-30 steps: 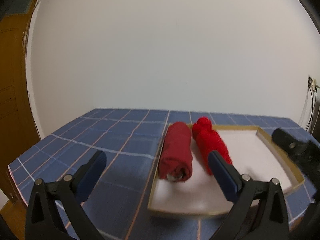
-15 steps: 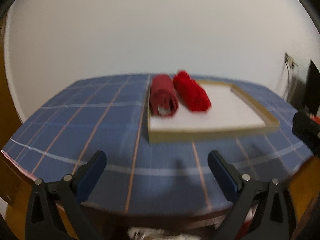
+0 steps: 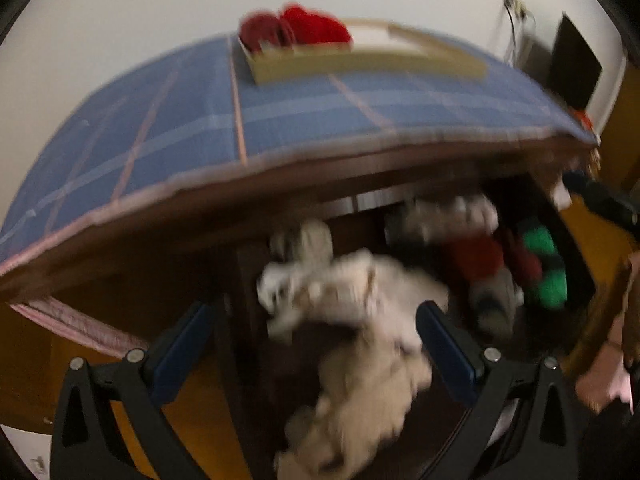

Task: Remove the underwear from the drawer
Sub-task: 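Lift both open tools from the tray and lower them into the drawer, then grasp the beige underwear with the left tool while the right grasps white underwear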

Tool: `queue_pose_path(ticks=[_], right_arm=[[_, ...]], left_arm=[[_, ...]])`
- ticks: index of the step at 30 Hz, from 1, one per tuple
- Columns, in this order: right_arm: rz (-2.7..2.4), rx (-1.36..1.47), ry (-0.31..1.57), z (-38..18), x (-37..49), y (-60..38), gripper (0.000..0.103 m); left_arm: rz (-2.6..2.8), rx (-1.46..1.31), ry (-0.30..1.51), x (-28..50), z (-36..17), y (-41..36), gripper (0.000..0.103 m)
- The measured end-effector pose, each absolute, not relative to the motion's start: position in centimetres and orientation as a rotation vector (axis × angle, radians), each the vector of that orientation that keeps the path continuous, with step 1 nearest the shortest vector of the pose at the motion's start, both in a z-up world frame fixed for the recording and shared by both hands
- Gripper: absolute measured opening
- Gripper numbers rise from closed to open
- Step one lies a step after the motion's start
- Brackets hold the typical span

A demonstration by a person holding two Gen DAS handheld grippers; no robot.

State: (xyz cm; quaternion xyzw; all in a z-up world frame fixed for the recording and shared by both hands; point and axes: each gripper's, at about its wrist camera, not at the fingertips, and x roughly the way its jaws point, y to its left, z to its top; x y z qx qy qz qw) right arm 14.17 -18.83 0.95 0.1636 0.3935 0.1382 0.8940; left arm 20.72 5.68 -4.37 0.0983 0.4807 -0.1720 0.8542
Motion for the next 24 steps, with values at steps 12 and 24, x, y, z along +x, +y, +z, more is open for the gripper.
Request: queue_pose_path(ticks=[12, 24], right_arm=[[0.328, 0.364, 1.015, -3.3, 11.6, -16.2, 0.077], [0.412, 0.188, 1.105, -2.9, 12.9, -12.8, 0.077]], left_arm=[[-0.451, 0.396, 1.180, 17.2, -9.0, 4.2, 0.103], [-0.568, 0.404, 1.428, 19.2, -12.0, 3.0, 0.103]])
